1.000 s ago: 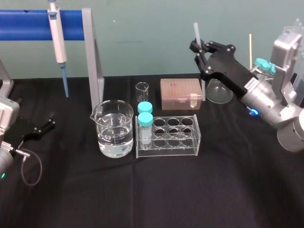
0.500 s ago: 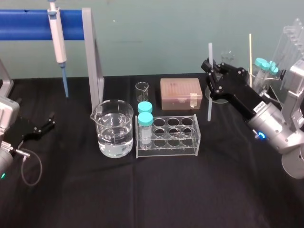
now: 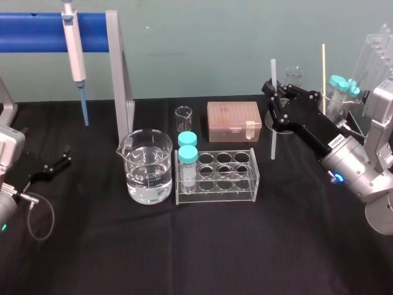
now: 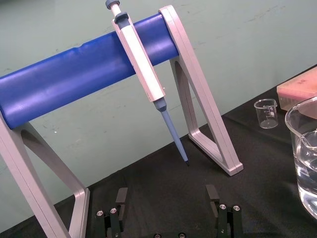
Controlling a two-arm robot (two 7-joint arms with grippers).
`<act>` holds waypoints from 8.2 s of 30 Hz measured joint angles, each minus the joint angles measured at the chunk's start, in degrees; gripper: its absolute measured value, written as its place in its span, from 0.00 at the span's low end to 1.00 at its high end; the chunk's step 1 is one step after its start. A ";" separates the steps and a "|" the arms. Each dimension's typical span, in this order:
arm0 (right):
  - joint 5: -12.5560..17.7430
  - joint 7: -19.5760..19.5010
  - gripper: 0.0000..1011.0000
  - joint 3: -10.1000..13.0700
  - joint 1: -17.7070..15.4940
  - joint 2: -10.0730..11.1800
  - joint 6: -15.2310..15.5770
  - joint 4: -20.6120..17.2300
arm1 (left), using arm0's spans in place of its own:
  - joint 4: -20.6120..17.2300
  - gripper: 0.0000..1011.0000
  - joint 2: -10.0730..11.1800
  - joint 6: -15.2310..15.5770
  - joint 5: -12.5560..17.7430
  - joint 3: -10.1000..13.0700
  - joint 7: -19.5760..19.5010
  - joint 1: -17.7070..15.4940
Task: Pick up the stirring rod with one hand, then place it down.
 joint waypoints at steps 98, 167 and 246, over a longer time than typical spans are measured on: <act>0.29 0.41 0.08 -0.20 0.27 0.09 -0.38 0.32 | 0.00 0.99 0.00 0.00 0.00 0.00 0.00 0.00; 4.14 18.90 0.07 -8.38 17.03 -5.34 -5.92 26.76 | 0.00 0.99 0.00 0.00 0.00 0.00 0.00 0.00; 2.13 19.52 0.90 -9.48 18.70 -6.19 -6.06 33.61 | 0.00 0.99 0.00 0.00 0.00 0.00 0.00 0.00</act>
